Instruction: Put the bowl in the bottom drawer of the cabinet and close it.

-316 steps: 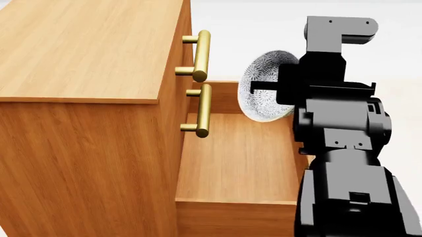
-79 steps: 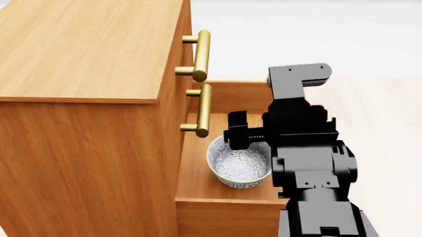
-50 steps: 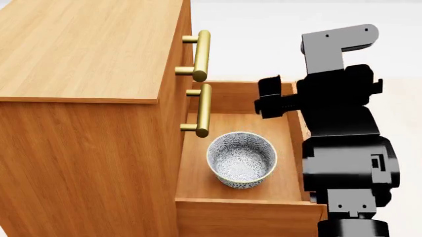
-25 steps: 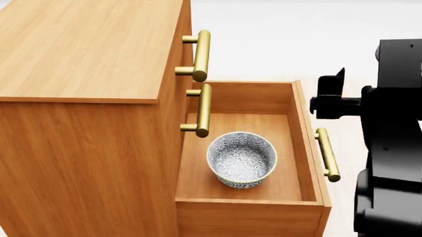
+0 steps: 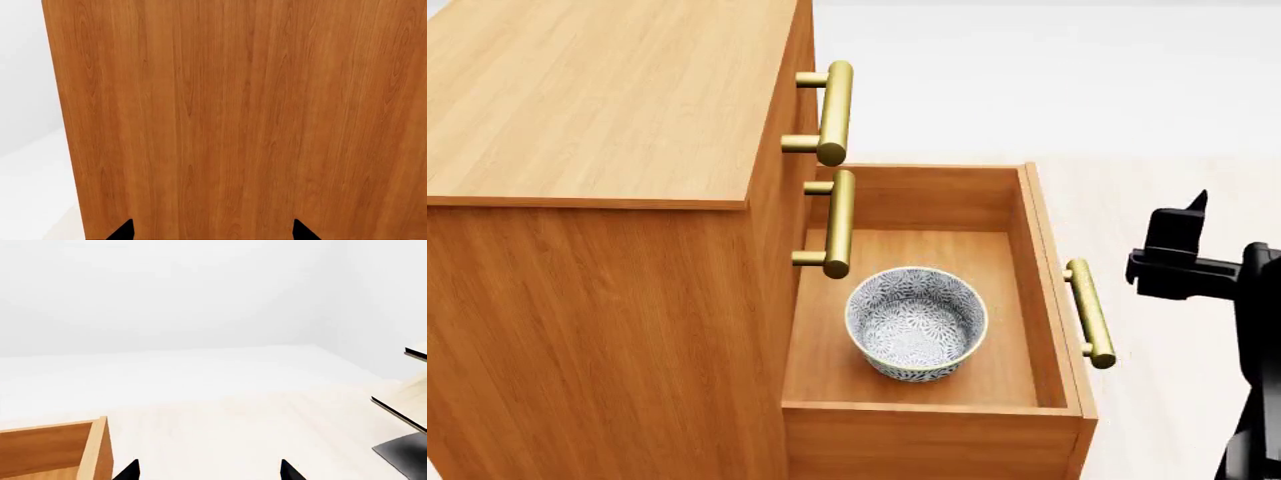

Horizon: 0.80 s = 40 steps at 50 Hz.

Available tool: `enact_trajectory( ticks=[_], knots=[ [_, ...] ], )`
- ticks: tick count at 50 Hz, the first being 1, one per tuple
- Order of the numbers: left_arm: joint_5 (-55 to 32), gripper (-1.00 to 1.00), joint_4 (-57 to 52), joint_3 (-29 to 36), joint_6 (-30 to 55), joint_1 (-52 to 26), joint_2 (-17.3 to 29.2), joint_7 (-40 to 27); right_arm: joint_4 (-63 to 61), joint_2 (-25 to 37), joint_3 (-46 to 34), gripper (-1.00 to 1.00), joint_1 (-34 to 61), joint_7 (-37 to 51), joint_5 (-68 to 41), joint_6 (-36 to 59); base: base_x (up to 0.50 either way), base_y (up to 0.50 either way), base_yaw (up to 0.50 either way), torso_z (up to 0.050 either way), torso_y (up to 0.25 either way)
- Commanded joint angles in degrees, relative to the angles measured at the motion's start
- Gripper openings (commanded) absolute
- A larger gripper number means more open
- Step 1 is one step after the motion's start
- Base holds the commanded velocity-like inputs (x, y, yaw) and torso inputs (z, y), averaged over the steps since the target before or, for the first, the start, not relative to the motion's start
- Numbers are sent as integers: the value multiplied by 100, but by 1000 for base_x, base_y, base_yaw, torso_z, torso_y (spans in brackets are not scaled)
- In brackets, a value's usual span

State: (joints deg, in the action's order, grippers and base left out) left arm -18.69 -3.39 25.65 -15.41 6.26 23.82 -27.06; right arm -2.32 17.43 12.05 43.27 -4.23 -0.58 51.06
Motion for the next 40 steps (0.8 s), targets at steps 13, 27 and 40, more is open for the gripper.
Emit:
enact_trajectory(
  ticks=[13,27,40],
  knots=[
    [-6,100,-5,24,-11,6,14,-15,89,1,303,100,-805,77,-42,-396,0,0,0,0,0],
    [-11,100,62,33,-43,-27,1,-6,432,-87,315,100,-1068,140,-50,-680,0,0,0,0,0],
    [-1,100,-55,41,-15,18,45,-49,657,-109,370,100,-1285,198,-58,-905,0,0,0,0,0]
  ],
)
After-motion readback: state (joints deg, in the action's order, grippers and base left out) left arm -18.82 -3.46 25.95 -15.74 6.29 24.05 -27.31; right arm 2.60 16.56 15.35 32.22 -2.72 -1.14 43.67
